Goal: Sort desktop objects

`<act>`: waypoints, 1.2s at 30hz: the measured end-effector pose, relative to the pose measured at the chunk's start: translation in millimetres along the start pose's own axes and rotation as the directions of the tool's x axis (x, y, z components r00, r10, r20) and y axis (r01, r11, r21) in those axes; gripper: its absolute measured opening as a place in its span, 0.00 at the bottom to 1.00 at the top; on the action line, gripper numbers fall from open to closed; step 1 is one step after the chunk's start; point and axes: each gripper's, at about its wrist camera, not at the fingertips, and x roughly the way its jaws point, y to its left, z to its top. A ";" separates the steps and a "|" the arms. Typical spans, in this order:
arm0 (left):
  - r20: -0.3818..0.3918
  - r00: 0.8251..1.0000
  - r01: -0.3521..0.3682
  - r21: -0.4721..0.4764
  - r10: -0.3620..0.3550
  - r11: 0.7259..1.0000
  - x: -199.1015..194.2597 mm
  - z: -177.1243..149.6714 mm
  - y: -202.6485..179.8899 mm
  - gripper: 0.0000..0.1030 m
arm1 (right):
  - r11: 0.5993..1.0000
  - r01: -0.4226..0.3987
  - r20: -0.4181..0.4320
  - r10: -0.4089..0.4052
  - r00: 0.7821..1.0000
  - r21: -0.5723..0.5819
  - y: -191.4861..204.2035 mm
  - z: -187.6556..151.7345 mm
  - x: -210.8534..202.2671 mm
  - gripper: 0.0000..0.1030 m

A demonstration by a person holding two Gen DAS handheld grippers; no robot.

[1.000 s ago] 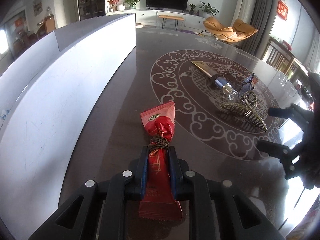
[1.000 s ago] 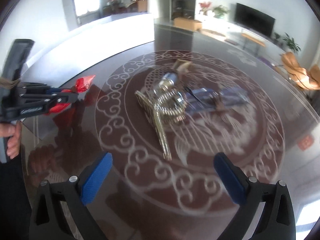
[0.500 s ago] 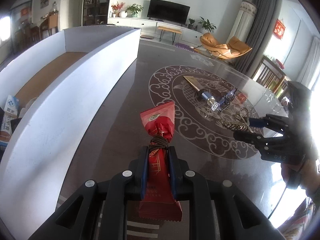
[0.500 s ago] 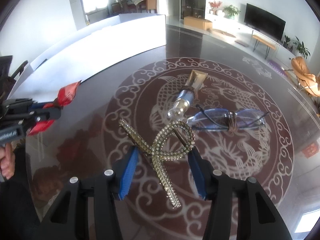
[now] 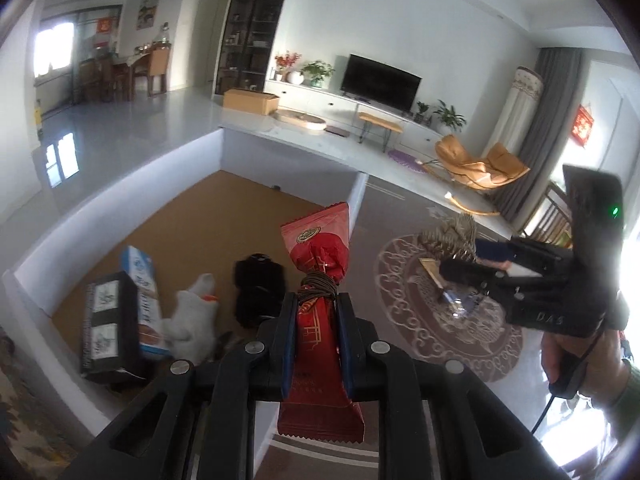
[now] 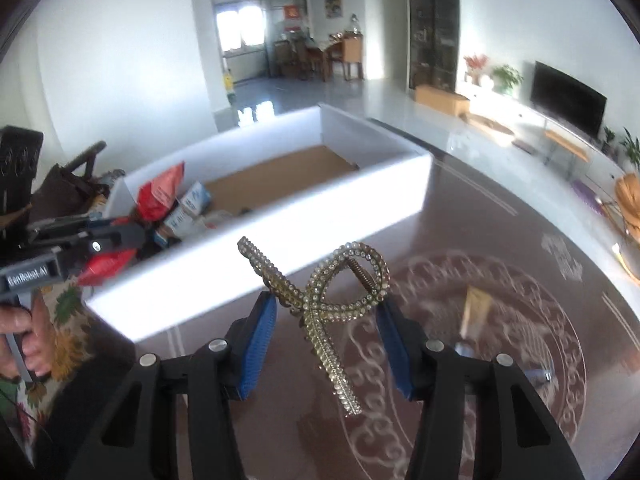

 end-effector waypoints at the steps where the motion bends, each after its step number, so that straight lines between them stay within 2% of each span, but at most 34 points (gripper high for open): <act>1: -0.017 0.999 -0.029 -0.020 0.028 0.999 3.9 2.7 16.5 0.17 | 1.000 -0.013 0.007 0.013 1.000 -0.011 11.6 17.6 10.9 0.51; 5: -0.097 0.989 -0.113 -0.042 0.108 0.993 25.3 1.9 54.9 0.17 | 0.998 -0.068 -0.027 0.068 0.997 -0.006 52.9 78.3 78.5 0.51; 10: -0.183 0.974 -0.146 -0.048 0.135 0.988 47.3 -7.2 73.4 0.19 | 0.992 -0.112 -0.136 0.118 0.984 0.053 82.6 98.0 163.7 0.51; 12: -0.224 0.964 -0.160 -0.061 0.143 0.985 55.3 -13.7 80.5 0.29 | 0.991 -0.111 -0.201 0.125 0.972 0.077 87.2 95.6 193.1 0.53; 13: -0.232 0.962 -0.161 -0.062 0.143 0.985 58.3 -15.7 82.3 0.33 | 0.990 -0.105 -0.228 0.125 0.966 0.095 88.1 94.8 204.3 0.57; 14: -0.233 0.961 -0.165 -0.061 0.147 0.984 58.1 -18.5 83.3 0.46 | 0.989 -0.103 -0.237 0.127 0.963 0.110 87.7 92.7 208.6 0.61; 15: -0.226 0.961 -0.176 -0.058 0.158 0.983 55.9 -21.0 83.6 0.57 | 0.987 -0.103 -0.231 0.129 0.964 0.122 86.7 92.7 209.2 0.69; 16: -0.206 0.963 -0.187 -0.058 0.171 0.981 50.9 -22.3 83.8 0.59 | 0.986 -0.104 -0.215 0.131 0.968 0.131 84.5 90.8 203.9 0.75; 18: -0.154 0.970 -0.201 -0.067 0.189 0.977 41.9 -21.1 77.1 0.60 | 0.983 -0.112 -0.172 0.137 0.975 0.149 77.2 88.8 187.8 0.82; 22: -0.064 0.985 -0.167 -0.082 0.162 0.982 17.6 -20.5 50.3 0.60 | 0.986 -0.060 -0.059 0.070 0.996 0.155 53.5 68.1 132.1 0.86; 26: 0.012 0.999 -0.048 -0.025 0.049 0.999 -8.2 -24.6 -8.1 0.63 | 0.976 0.050 0.053 -0.063 0.997 0.213 13.1 17.8 58.3 0.97; 28: 0.031 0.999 0.044 0.022 -0.044 0.999 -12.2 -25.3 -49.2 0.77 | 0.960 0.114 0.064 -0.134 0.989 0.256 -9.6 -15.6 27.1 0.97; 30: 0.043 0.992 0.115 0.059 -0.118 0.992 -12.9 -33.7 -82.4 0.97 | 0.935 0.217 0.056 -0.242 0.969 0.282 -33.3 -55.9 -2.2 0.97; 31: 0.041 0.988 0.145 0.075 -0.148 0.987 -10.6 -39.9 -99.4 0.99 | 0.914 0.280 0.043 -0.305 0.951 0.293 -43.9 -75.8 -14.1 0.97; 33: 0.015 0.983 0.183 0.104 -0.185 0.978 1.1 -51.3 -128.7 1.00 | 0.860 0.410 0.005 -0.432 0.902 0.304 -62.2 -118.0 -34.1 0.98; 35: -0.029 0.983 0.185 0.138 -0.183 0.973 26.7 -65.2 -154.1 1.00 | 0.804 0.506 -0.062 -0.514 0.855 0.312 -78.5 -157.9 -46.2 0.98; 36: -0.049 0.985 0.171 0.150 -0.165 0.974 39.7 -71.6 -164.0 1.00 | 0.785 0.532 -0.096 -0.532 0.842 0.317 -84.9 -175.2 -49.9 0.98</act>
